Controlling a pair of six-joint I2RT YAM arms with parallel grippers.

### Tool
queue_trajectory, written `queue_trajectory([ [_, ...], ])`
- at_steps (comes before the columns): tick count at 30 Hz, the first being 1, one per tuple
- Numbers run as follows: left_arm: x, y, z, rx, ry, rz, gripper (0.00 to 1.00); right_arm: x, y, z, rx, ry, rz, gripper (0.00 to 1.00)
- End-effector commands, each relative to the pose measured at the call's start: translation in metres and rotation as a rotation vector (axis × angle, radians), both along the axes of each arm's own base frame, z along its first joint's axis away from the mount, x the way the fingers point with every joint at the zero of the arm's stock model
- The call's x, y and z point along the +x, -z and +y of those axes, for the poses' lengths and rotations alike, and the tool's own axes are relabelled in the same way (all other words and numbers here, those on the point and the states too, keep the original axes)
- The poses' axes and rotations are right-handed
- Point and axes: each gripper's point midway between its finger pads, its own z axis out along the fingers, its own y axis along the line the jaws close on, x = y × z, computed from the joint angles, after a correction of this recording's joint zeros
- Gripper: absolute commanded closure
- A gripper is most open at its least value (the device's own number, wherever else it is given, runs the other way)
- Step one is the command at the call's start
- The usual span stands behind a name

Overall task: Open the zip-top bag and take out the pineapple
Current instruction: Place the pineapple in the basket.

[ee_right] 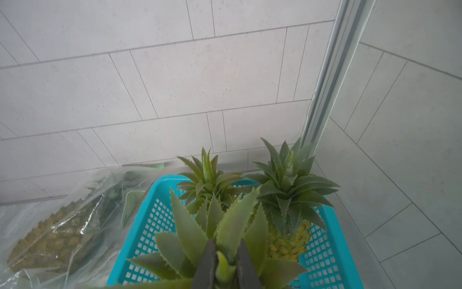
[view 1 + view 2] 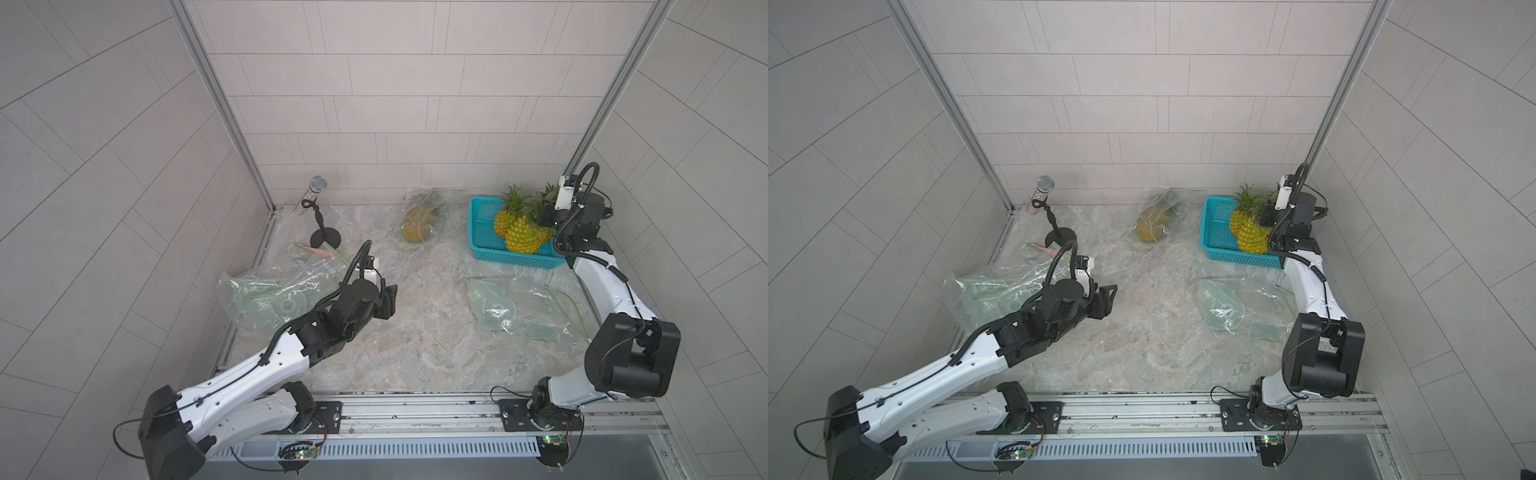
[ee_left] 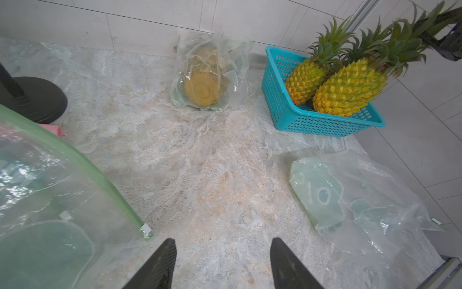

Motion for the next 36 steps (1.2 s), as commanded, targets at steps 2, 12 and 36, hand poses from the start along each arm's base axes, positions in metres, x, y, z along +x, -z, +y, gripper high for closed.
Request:
queue_trajectory([
  [2, -0.004, 0.010, 0.020, 0.068, -0.035, 0.006, 0.36, 0.001, -0.047, 0.004, -0.143, -0.024, -0.169, 1.00],
  [12, -0.006, 0.012, 0.026, 0.055, -0.052, 0.009, 0.36, 0.002, -0.013, 0.002, -0.176, -0.011, -0.106, 1.00],
  [36, -0.007, 0.018, 0.034, 0.046, -0.070, 0.021, 0.35, -0.011, 0.070, 0.005, -0.137, 0.016, 0.066, 0.73],
])
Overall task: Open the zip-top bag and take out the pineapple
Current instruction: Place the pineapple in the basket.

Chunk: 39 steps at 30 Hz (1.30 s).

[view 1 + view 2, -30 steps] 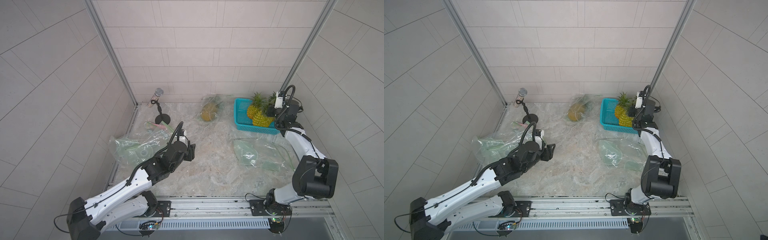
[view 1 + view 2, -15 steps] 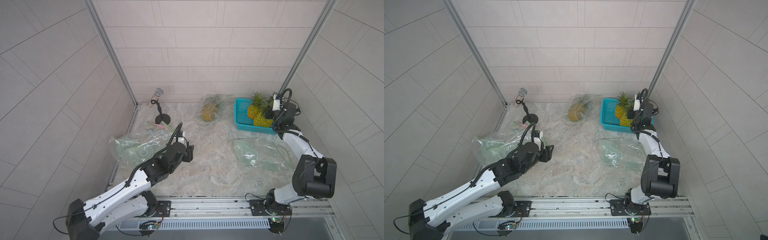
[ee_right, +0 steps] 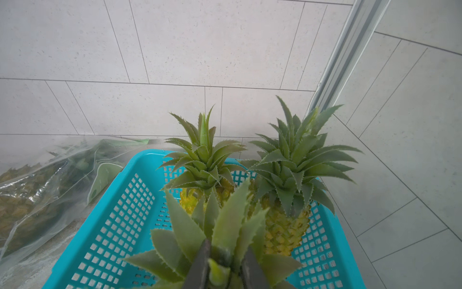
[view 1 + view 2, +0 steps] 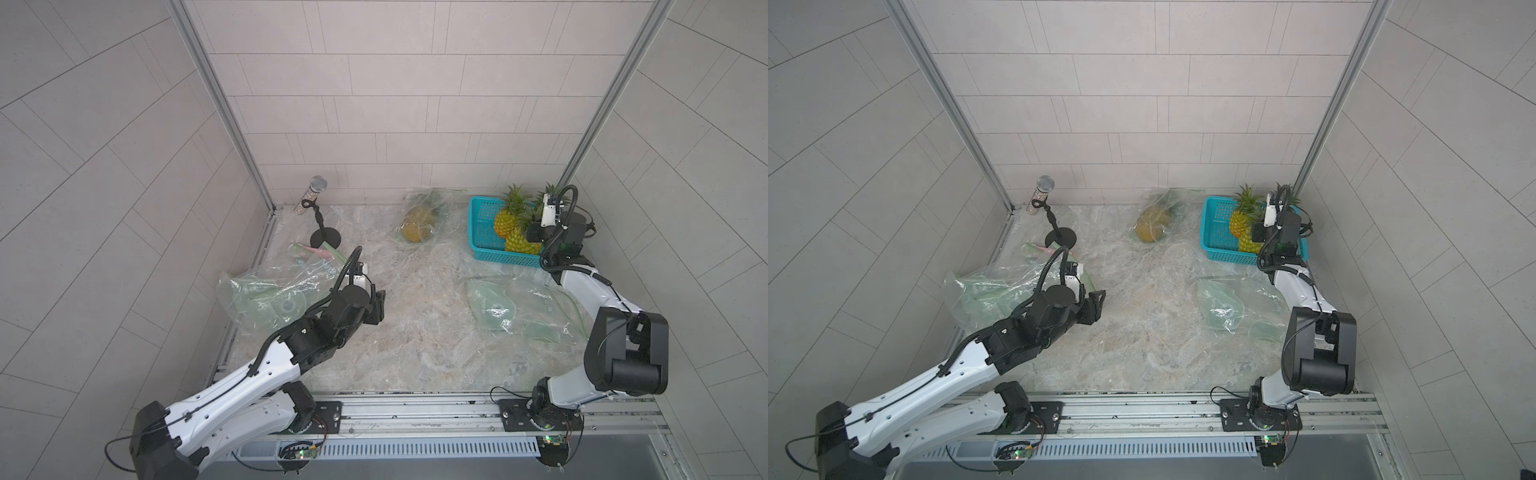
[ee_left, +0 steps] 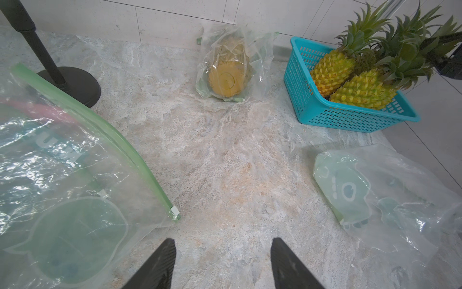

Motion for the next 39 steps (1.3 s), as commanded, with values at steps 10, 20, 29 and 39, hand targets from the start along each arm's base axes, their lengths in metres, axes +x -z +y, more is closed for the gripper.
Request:
queue_trajectory([
  [10, 0.004, 0.002, 0.010, 0.000, -0.026, 0.003, 0.34, -0.035, -0.030, 0.005, 0.073, 0.037, -0.003, 0.51],
  [20, 0.035, -0.008, 0.000, -0.024, 0.046, 0.004, 0.32, -0.093, -0.052, 0.036, 0.199, -0.034, 0.026, 0.45],
  [29, 0.103, -0.008, -0.021, -0.129, 0.131, 0.043, 0.32, -0.142, -0.044, 0.073, 0.377, -0.126, 0.061, 0.44],
  [39, 0.190, 0.018, -0.055, -0.166, 0.174, 0.090, 0.42, -0.162, -0.034, 0.119, 0.483, -0.234, 0.096, 0.45],
])
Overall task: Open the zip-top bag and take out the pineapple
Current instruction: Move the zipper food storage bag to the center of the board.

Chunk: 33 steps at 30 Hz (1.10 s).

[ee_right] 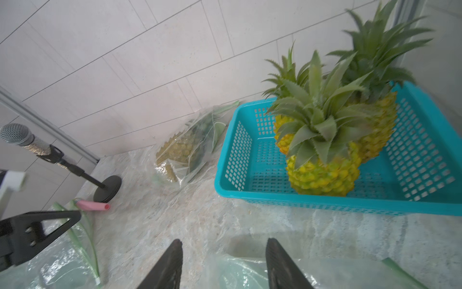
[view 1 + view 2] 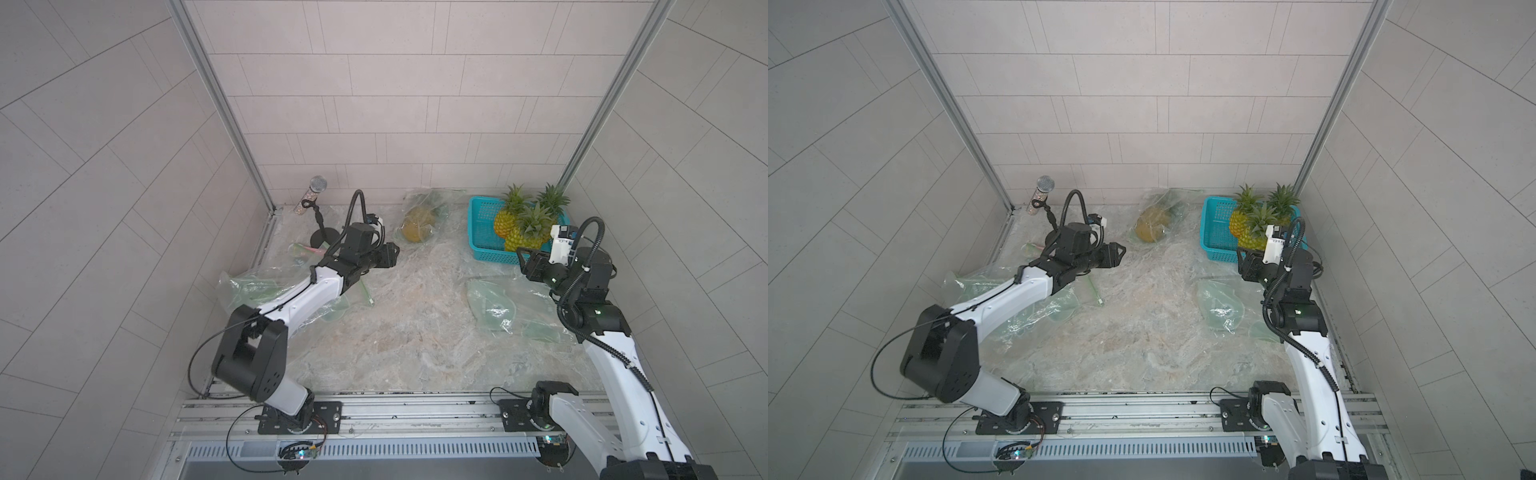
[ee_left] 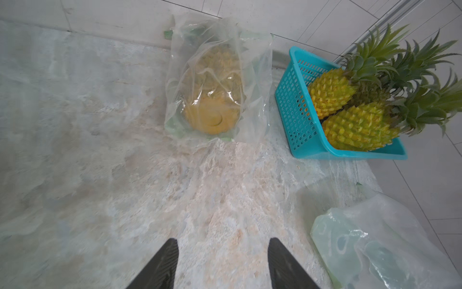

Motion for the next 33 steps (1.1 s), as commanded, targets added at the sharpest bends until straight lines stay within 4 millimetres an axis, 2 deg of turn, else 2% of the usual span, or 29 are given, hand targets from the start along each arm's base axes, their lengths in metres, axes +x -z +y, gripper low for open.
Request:
queue_trajectory([
  [1, 0.030, -0.003, -0.012, -0.040, 0.041, -0.035, 0.42, -0.010, -0.003, 0.011, 0.038, -0.012, 0.010, 0.45],
  [5, 0.058, 0.008, -0.027, -0.045, 0.066, -0.045, 0.42, -0.014, 0.004, 0.017, 0.041, -0.024, 0.034, 0.46],
  [9, 0.084, 0.021, -0.030, -0.044, 0.039, -0.052, 0.42, -0.018, 0.009, 0.023, 0.030, -0.044, 0.054, 0.47],
  [16, 0.131, 0.045, -0.037, -0.057, 0.008, -0.049, 0.44, -0.024, 0.006, 0.029, 0.021, -0.065, 0.033, 0.46],
  [20, 0.149, 0.055, -0.045, -0.077, 0.006, -0.045, 0.49, -0.027, 0.004, 0.031, 0.017, -0.074, 0.037, 0.46],
  [22, 0.155, 0.057, -0.048, -0.080, 0.012, -0.040, 0.53, -0.027, 0.003, 0.031, 0.013, -0.077, 0.038, 0.46],
  [25, 0.158, 0.060, -0.048, -0.083, 0.007, -0.037, 0.67, -0.028, 0.001, 0.032, 0.007, -0.079, 0.034, 0.46],
  [28, 0.154, 0.063, -0.049, -0.086, 0.017, -0.022, 0.95, -0.027, 0.001, 0.032, 0.006, -0.079, 0.032, 0.46],
  [29, 0.151, 0.063, -0.049, -0.087, 0.023, -0.018, 1.00, -0.027, 0.001, 0.032, 0.007, -0.078, 0.032, 0.46],
  [33, 0.128, 0.057, -0.047, -0.099, 0.056, -0.008, 1.00, -0.025, 0.004, 0.034, 0.003, -0.090, 0.036, 0.46],
])
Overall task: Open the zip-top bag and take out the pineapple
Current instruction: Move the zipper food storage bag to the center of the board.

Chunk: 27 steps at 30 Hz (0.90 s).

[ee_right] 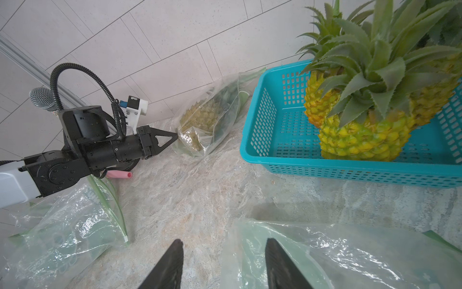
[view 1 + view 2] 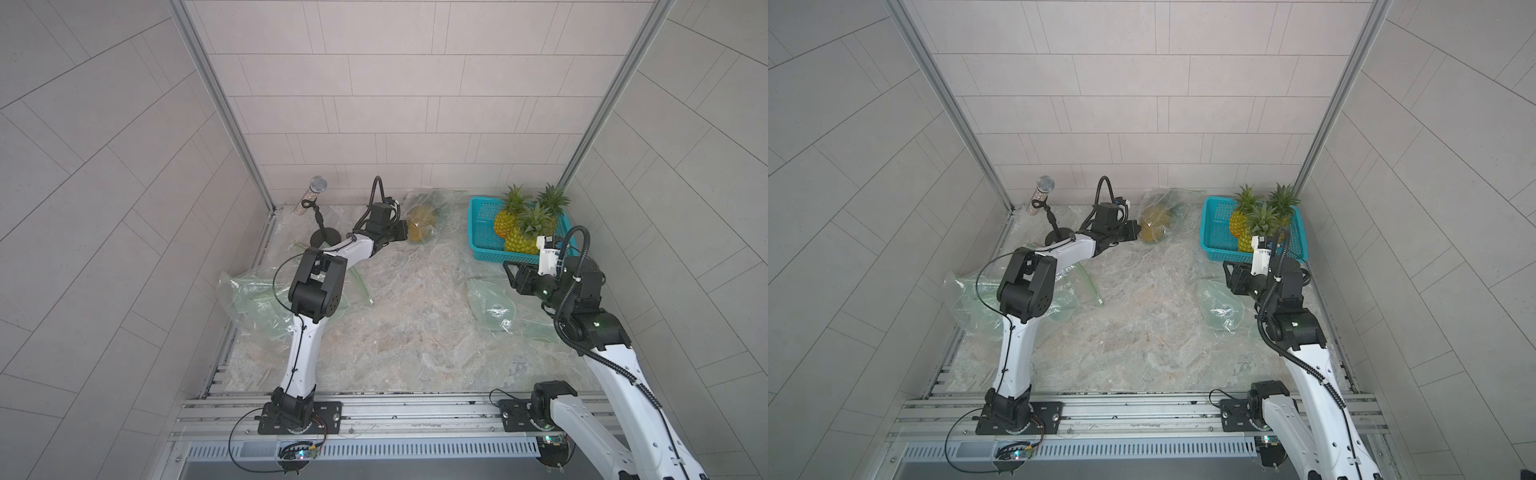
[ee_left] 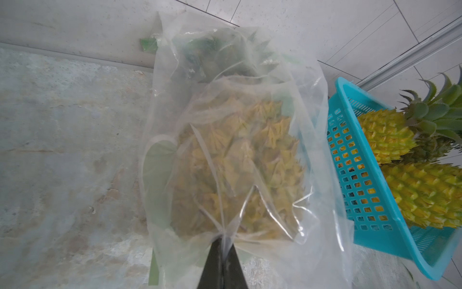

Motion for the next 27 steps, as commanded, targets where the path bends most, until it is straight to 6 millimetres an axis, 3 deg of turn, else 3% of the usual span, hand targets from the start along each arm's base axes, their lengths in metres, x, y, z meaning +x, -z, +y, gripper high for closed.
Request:
queue_trajectory([
  [1, -0.022, -0.022, 0.003, -0.019, 0.040, -0.019, 1.00, 0.001, -0.009, 0.003, -0.006, -0.014, -0.030, 0.46],
  [14, -0.159, -0.043, 0.015, -0.053, 0.198, 0.062, 1.00, 0.010, 0.000, 0.025, -0.008, -0.100, -0.043, 0.46],
  [21, -0.235, -0.043, 0.003, -0.056, 0.275, 0.093, 1.00, 0.018, 0.008, 0.044, -0.009, -0.176, -0.021, 0.45],
  [27, -0.298, -0.038, -0.008, -0.041, 0.347, 0.127, 1.00, 0.028, 0.014, 0.074, -0.018, -0.279, 0.011, 0.45],
])
